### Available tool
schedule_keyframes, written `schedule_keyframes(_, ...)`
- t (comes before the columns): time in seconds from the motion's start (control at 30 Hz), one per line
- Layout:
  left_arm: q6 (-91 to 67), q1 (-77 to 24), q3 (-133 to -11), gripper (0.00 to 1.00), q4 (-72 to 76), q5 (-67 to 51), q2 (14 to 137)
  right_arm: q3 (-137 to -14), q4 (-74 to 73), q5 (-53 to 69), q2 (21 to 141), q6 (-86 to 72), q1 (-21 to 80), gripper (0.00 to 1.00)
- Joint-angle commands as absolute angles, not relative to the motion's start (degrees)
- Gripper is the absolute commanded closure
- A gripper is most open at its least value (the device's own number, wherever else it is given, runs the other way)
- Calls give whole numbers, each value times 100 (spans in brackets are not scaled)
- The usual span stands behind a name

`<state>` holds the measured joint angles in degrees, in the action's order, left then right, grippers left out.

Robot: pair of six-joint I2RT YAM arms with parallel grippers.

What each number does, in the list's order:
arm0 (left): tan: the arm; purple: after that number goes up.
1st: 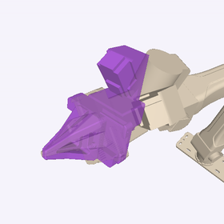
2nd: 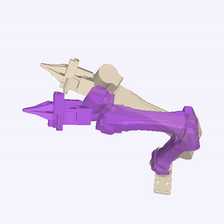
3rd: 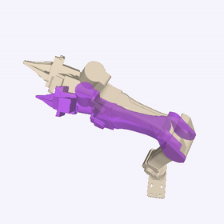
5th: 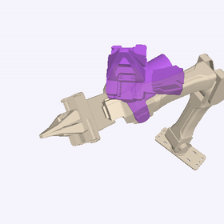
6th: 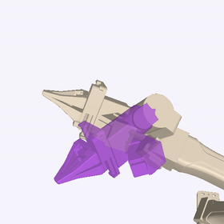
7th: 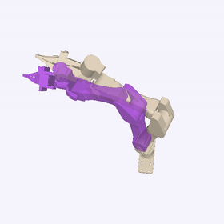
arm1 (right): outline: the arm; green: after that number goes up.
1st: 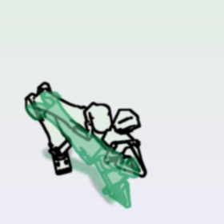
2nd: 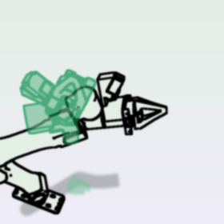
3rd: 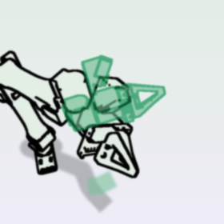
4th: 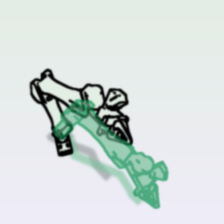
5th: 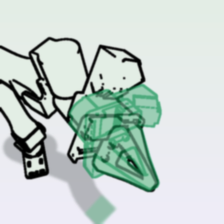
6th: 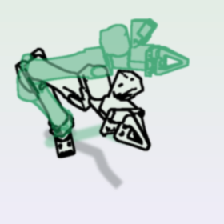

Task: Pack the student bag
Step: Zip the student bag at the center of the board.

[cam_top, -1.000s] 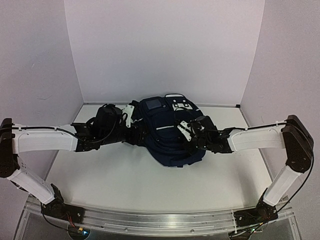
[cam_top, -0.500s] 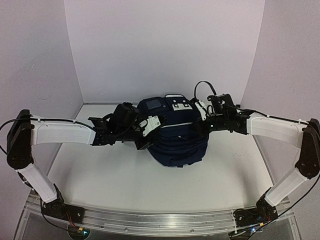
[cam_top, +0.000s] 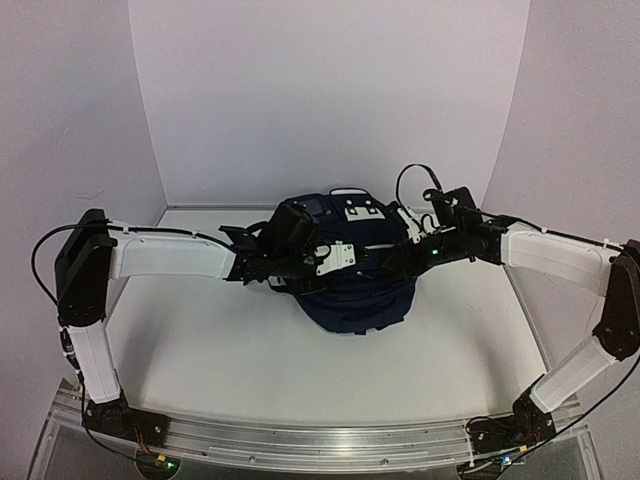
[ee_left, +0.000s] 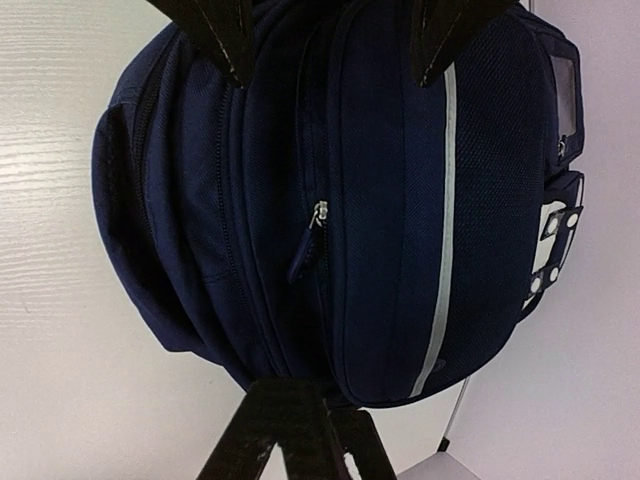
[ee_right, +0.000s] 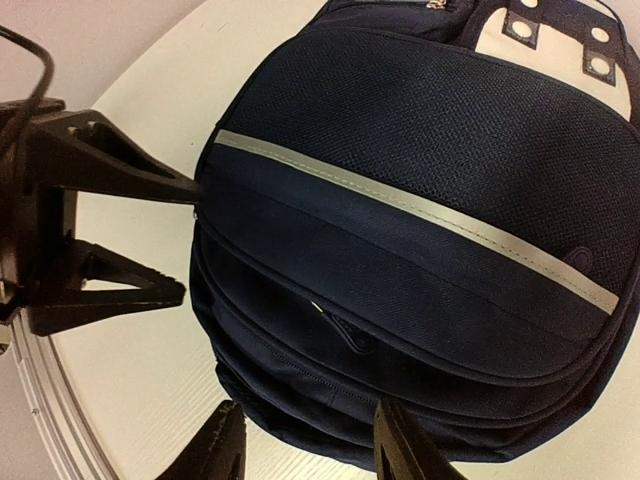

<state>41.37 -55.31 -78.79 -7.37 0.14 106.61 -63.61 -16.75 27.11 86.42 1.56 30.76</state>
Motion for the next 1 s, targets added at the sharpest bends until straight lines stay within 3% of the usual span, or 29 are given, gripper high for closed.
schedule_keyframes(0.0,4508,-5528,-8297,48,-831,312,10994,-6262,-1748,2894,8445,282,3055,54)
schedule_keyframes(0.27,4829,-5529,-8304,66,-209,1148,11349,-6246,-1747,2870,8559,311,3026,53)
schedule_keyframes(0.47,4658,-5539,-8222,94,283,1201,11177,-6304,-1748,2789,8651,439,3027,47)
schedule_keyframes(0.53,4333,-5527,-8233,99,135,898,10951,-6374,-1747,2796,8677,500,3020,46)
schedule_keyframes(0.97,2407,-5247,-9244,100,-1420,-714,10795,-6769,-1740,2995,8740,791,3030,44)
